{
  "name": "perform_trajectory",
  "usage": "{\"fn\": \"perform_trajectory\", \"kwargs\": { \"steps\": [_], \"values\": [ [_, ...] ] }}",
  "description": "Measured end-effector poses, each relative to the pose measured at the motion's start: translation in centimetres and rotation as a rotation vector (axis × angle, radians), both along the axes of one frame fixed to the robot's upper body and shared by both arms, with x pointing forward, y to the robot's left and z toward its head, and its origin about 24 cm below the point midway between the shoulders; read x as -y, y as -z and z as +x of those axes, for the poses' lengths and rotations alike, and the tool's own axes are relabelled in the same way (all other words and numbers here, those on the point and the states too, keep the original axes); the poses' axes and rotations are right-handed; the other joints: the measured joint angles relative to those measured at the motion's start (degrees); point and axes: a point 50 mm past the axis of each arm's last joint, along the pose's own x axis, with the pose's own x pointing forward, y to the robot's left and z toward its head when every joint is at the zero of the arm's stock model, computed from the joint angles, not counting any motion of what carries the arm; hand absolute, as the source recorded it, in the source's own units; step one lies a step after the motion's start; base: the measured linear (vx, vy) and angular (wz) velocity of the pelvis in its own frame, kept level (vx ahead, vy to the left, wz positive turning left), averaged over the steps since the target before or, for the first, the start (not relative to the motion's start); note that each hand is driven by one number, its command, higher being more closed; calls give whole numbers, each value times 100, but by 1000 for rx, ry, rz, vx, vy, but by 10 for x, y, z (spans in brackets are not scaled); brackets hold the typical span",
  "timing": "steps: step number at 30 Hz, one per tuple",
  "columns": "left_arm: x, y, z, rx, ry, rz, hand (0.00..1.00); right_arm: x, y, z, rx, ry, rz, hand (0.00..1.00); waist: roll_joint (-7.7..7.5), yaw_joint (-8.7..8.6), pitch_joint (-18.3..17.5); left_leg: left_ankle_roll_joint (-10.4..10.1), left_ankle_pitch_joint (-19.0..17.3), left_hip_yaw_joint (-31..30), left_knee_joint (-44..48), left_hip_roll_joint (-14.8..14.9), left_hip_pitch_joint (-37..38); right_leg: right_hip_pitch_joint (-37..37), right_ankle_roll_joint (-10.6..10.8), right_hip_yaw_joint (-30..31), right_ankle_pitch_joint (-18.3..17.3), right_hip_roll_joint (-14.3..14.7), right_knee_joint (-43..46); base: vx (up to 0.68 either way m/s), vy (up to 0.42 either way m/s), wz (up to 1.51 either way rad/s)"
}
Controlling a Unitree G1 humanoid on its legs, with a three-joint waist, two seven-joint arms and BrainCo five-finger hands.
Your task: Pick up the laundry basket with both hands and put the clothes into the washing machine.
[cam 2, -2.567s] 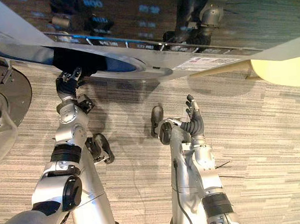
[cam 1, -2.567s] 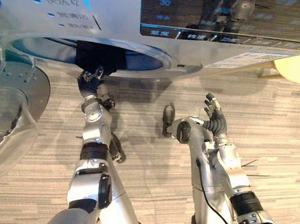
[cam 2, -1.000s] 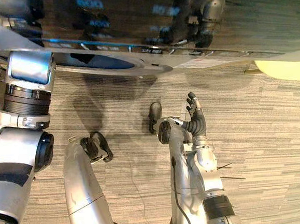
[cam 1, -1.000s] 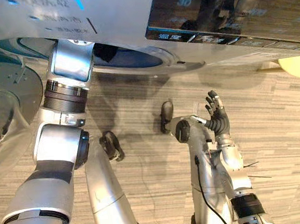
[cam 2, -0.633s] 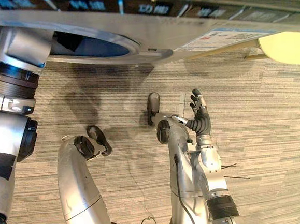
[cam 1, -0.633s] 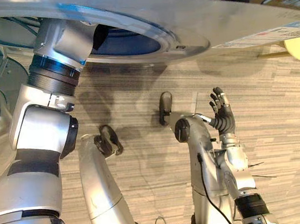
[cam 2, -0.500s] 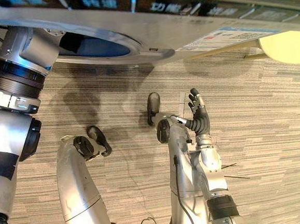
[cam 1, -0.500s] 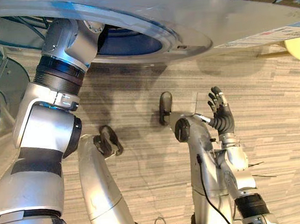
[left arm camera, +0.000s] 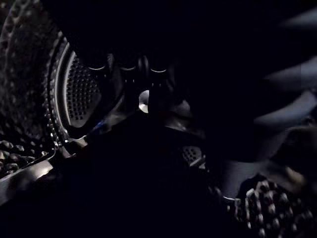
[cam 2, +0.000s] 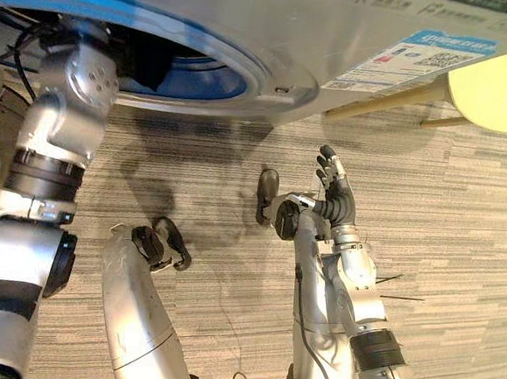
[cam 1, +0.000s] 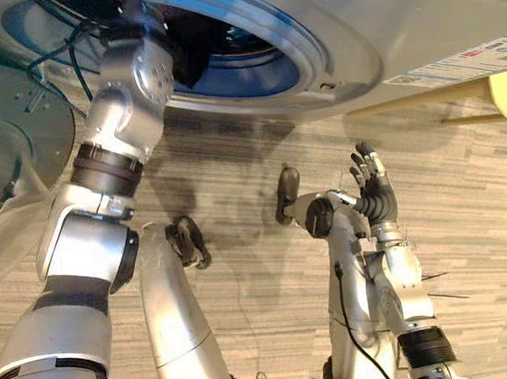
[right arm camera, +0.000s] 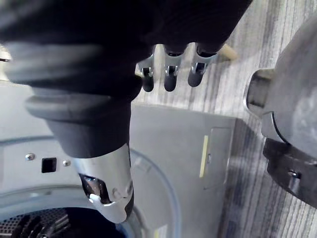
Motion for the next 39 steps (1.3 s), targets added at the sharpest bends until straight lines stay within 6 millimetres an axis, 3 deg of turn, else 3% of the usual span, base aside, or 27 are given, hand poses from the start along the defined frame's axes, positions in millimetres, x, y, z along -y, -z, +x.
{"fn": "perform_trajectory", "kwargs": {
  "steps": [3,6,8,9,11,13,15,17,20,22,25,27,28,31,33,39],
  "values": [
    [-12,17,-13,4,34,-102,0,-1,3,-3,-18,4,-17,0,1,40,-2,-11,-3,-15,-1,-25,93,71,-32,-3,-46,-22,53,-18,-55,11],
    [-33,55,-21,-68,73,-370,0,-4,8,-5,-46,8,-37,0,8,56,-7,-29,-4,-22,-98,-74,333,303,-39,-23,-131,-68,53,8,-57,15],
    [-42,92,-25,-164,90,-562,0,-4,11,-5,-72,8,-54,0,11,110,-11,-36,0,8,-276,-79,630,578,-30,-44,-155,-65,-71,18,-53,9],
    [-44,130,-29,-276,108,-709,0,-4,14,-6,-90,12,-67,0,13,165,-12,-73,23,44,-533,-83,981,921,-32,-86,-157,-42,-281,31,-56,9],
    [-42,168,-39,-387,135,-853,0,-2,20,-9,-117,23,-78,0,14,244,-14,-150,73,100,-861,-90,1433,1349,-29,-120,-159,-12,-534,45,-59,10],
    [-35,224,-63,-565,189,-1059,0,2,33,-18,-184,42,-93,0,72,337,-220,-212,192,243,-1458,-132,2156,2000,-18,-163,-180,5,-975,87,-75,15],
    [-30,250,-79,-652,205,-1131,0,6,41,-24,-219,51,-99,0,103,366,-316,-255,301,348,-1933,-188,2704,2486,-15,-173,-179,5,-1313,118,-74,16],
    [-24,287,-105,-798,241,-1251,0,11,60,-32,-304,76,-120,0,260,360,-625,-324,468,486,-2687,-204,3600,3398,-7,-340,-158,25,-1941,154,-76,19],
    [-18,323,-127,-941,208,-1295,0,15,82,-43,-403,94,-129,0,323,381,-922,-334,732,728,-3657,-325,4712,4363,8,-350,-3,59,-2661,213,-50,7],
    [-20,354,-142,-1051,119,-1328,0,14,95,-50,-465,104,-130,0,376,381,-1103,-324,990,999,-4508,-370,5582,5075,70,-306,207,161,-3359,194,-9,-17],
    [-23,385,-156,-1152,-1,-1382,0,14,111,-57,-539,107,-136,0,402,380,-1324,-301,1269,1268,-5324,-399,6241,5601,125,-263,458,290,-4067,142,1,-22],
    [-28,413,-171,-1256,-129,-1400,0,14,132,-65,-639,119,-143,0,435,362,-1571,-325,1591,1431,-6157,-490,6820,6079,159,-238,709,403,-4763,183,35,-17],
    [-30,432,-185,-1356,-222,-1382,0,16,152,-74,-741,118,-153,0,504,345,-1757,-341,1883,1530,-6858,-569,7245,6457,193,-237,949,516,-5395,198,58,-15],
    [-34,450,-202,-1459,-317,-1348,0,23,179,-93,-900,132,-163,0,684,333,-1932,-348,2277,1587,-7717,-649,7817,7037,219,-262,1370,675,-6296,149,47,-9],
    [-36,453,-205,-1486,-338,-1327,0,28,187,-102,-955,148,-161,0,753,330,-1974,-349,2356,1581,-7904,-669,8015,7332,250,-289,1516,715,-6653,105,66,6],
    [-42,461,-215,-1542,-393,-1280,0,32,206,-119,-1079,153,-161,0,728,345,-1998,-275,2477,1450,-7973,-838,8370,8110,321,-194,1952,756,-7541,1,53,2]
  ]
}}
